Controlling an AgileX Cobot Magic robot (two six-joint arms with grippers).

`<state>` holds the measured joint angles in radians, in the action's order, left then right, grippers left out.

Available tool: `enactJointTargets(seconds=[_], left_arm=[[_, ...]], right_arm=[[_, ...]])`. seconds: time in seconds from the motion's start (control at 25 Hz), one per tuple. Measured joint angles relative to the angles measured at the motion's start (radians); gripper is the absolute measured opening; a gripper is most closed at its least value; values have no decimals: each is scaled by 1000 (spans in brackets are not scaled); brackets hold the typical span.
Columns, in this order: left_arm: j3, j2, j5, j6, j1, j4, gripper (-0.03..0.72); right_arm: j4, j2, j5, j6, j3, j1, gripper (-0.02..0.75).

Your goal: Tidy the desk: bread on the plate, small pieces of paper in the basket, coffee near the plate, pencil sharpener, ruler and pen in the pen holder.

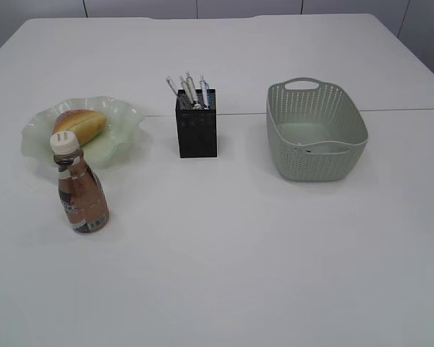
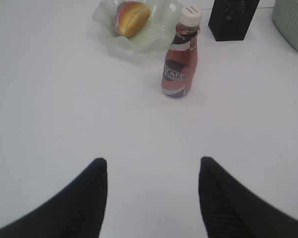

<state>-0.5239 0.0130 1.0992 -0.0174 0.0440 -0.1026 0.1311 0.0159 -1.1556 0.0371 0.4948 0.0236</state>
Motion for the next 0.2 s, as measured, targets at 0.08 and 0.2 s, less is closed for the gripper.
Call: enactJointTargets(seconds=[0.08,0.2], left_arm=[[0,0,0,0,0,0,432],[0,0,0,0,0,0,432]], right_arm=[[0,0,0,0,0,0,335],[0,0,0,0,0,0,335]])
